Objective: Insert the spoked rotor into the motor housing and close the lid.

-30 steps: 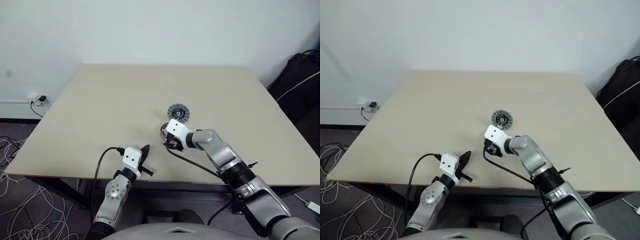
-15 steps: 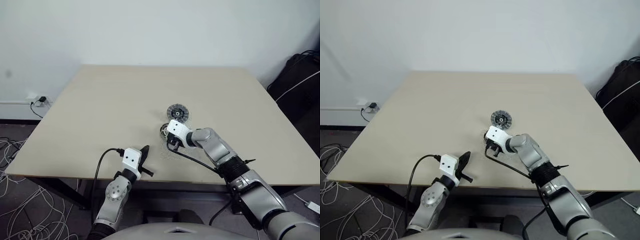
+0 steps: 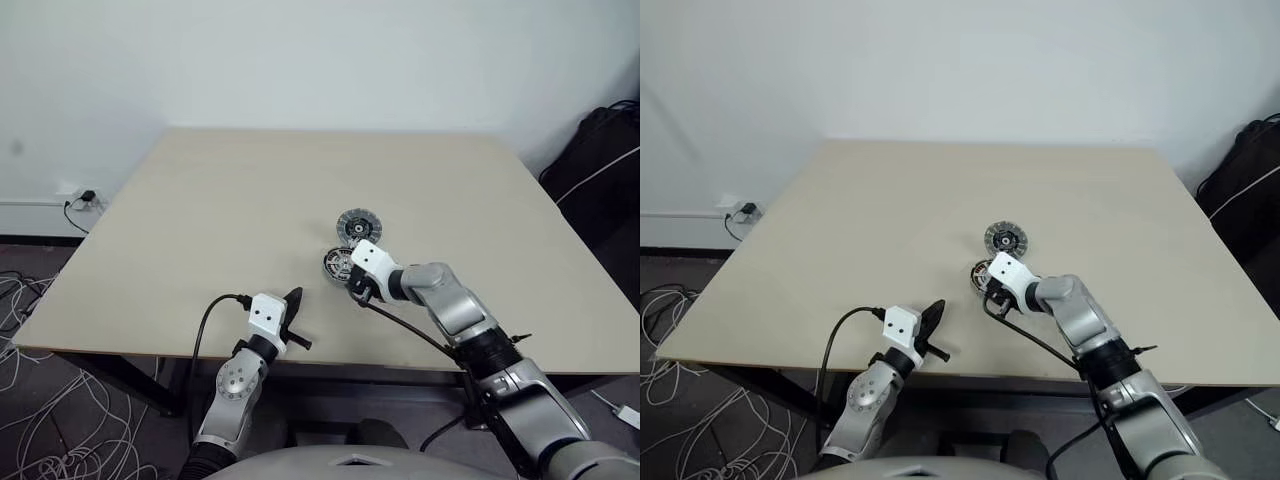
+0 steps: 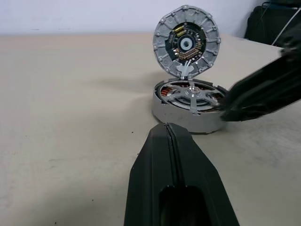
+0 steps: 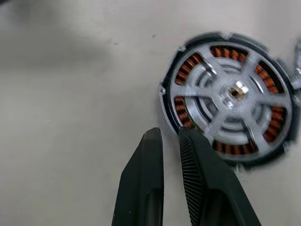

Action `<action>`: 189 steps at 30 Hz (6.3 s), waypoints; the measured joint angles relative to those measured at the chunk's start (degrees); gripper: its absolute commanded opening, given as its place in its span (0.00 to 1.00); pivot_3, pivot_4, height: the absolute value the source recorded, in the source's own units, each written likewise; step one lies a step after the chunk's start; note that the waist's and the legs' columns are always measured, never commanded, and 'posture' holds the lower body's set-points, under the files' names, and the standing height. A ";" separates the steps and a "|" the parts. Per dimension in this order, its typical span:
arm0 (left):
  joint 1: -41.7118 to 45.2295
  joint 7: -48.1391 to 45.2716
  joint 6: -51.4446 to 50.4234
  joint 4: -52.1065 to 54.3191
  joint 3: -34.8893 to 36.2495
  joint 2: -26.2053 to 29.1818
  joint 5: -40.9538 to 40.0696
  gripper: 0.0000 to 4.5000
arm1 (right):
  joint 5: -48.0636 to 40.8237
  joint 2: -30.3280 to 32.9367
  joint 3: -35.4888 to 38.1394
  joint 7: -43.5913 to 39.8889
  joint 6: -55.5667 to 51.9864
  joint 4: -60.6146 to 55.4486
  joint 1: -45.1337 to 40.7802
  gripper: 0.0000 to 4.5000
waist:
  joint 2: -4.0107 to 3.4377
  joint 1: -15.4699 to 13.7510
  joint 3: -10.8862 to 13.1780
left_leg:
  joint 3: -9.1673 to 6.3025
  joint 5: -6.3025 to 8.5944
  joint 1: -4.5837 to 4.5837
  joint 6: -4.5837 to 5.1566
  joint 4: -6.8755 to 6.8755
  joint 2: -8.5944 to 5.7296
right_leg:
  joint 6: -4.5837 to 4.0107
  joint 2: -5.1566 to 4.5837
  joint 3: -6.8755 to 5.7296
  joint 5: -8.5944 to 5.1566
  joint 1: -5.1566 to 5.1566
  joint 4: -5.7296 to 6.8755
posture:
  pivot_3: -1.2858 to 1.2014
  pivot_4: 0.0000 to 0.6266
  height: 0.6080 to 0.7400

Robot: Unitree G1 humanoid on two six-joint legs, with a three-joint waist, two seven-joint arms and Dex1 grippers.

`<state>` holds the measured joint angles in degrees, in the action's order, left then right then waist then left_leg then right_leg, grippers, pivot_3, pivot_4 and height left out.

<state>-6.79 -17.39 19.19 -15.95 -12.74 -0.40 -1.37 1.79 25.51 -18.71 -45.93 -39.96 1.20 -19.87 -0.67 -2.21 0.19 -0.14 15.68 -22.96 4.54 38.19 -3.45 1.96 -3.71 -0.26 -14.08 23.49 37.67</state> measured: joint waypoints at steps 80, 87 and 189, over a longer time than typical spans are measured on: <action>-0.16 -1.00 -0.90 -1.63 1.51 -0.78 -1.10 0.00 | -4.42 -24.73 8.89 27.15 -33.94 -23.22 10.48 0.02 | -0.04 0.22 0.09 | 0.01 0.25 -0.63 0.29 0.87 -0.01 | 0.18 0.00 -0.07 0.21 0.26 0.05 | 0.52 0.00 1.00; -0.16 -1.11 -1.22 -1.64 1.66 -0.71 -1.47 0.00 | -5.64 -28.66 14.19 34.91 -35.59 -19.32 6.69 0.02 | -0.10 0.24 0.09 | 0.01 0.24 -0.63 0.28 0.83 -0.08 | 0.32 0.01 -0.06 0.29 0.27 0.01 | 0.52 0.00 1.00; -0.96 -1.26 -1.29 -1.65 2.01 -1.67 -1.57 0.00 | 4.05 4.51 -10.61 2.66 -7.61 -12.48 3.23 0.02 | 0.10 -0.19 0.01 | 0.00 0.21 -0.55 0.38 1.12 -0.02 | 0.07 -0.04 -0.09 0.20 -0.01 -0.03 | 0.52 0.00 1.00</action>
<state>-7.76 -18.65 17.89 -17.60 -10.73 -2.08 -2.94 5.84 30.03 -29.31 -43.26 -47.57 -11.28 -16.64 -0.57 -2.40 0.19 -0.14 15.89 -23.51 4.91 39.31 -3.47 2.02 -3.75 -0.35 -13.88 23.48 37.64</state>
